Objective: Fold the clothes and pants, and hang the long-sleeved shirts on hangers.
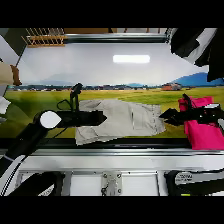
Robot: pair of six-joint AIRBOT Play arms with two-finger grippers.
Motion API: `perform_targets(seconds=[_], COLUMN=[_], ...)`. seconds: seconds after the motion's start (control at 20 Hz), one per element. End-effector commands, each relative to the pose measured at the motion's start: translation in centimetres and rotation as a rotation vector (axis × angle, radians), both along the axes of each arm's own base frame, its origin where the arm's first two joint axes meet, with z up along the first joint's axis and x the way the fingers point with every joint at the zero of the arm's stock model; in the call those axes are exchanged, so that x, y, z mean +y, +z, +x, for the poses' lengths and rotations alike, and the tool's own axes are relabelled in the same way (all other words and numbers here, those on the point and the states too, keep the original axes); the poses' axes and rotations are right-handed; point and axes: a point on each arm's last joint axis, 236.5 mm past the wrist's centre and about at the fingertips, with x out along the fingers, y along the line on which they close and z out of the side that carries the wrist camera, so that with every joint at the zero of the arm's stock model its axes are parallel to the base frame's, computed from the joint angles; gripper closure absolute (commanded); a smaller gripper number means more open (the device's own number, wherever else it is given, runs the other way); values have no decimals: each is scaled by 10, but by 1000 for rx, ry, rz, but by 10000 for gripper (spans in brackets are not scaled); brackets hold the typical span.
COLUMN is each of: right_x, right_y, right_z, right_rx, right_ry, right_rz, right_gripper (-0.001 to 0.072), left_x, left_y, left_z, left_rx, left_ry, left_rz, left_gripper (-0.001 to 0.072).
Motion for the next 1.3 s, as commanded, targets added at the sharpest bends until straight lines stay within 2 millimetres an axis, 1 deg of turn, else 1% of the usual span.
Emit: perform_targets(seconds=[0.0, 0.15, 0.25, 0.4, 0.45, 0.5, 0.55, 0.7, 0.8, 0.85, 0.9, 0.95, 1.05, 1.1, 1.15, 1.2, 1.25], right_x=[29, 62, 84, 109, 114, 119, 124, 133, 129, 121, 108, 87, 24, -16, -58, -96, -133], right_y=[-9, -14, -13, -10, -9, -8, -6, 5, 17, 30, 47, 65, 108, 133, 160, 181, 198], right_z=[1, -4, -4, -4, -4, -4, -2, 7, 19, 33, 50, 70, 110, 127, 137, 140, 135], right_rx=[9, 35, 38, 22, 9, -12, -29, -88, -128, -162, -205, -253, -335, -376, -422, -451, -469], right_ry=[76, 143, 174, 212, 230, 249, 257, 255, 250, 225, 190, 136, -57, -196, -344, -484, -607], right_rz=[28, 55, 83, 107, 108, 111, 123, 159, 144, 122, 90, 41, -85, -139, -174, -197, -219], right_gripper=[-8, -7, -4, 4, 129, 429, 686, 689, 690, 690, 690, 690, 690, 690, 690, 690, 691], left_x=[-21, -21, -21, -21, -21, -21, -21, -21, -21, -21, -21, -21, -21, -21, -21, -21, -21], left_y=[-2, -5, -4, -4, -4, -4, -4, -4, -4, -4, -4, -4, -4, -4, -4, -4, -4], left_z=[2, 0, -1, -1, -1, -1, -1, -1, -1, -1, -1, -1, -1, -1, -1, -1, -1], left_rx=[22, 34, 35, 35, 34, 31, 29, 29, 29, 29, 29, 29, 28, 24, 22, 21, 21], left_ry=[-48, -55, -60, -59, -59, -62, -64, -64, -65, -64, -64, -64, -65, -69, -71, -71, -70], left_rz=[7, 13, 13, 13, 13, 14, 15, 15, 15, 15, 15, 15, 15, 17, 18, 18, 18], left_gripper=[701, 701, 701, 701, 701, 701, 701, 701, 701, 701, 701, 701, 701, 701, 701, 701, 701])
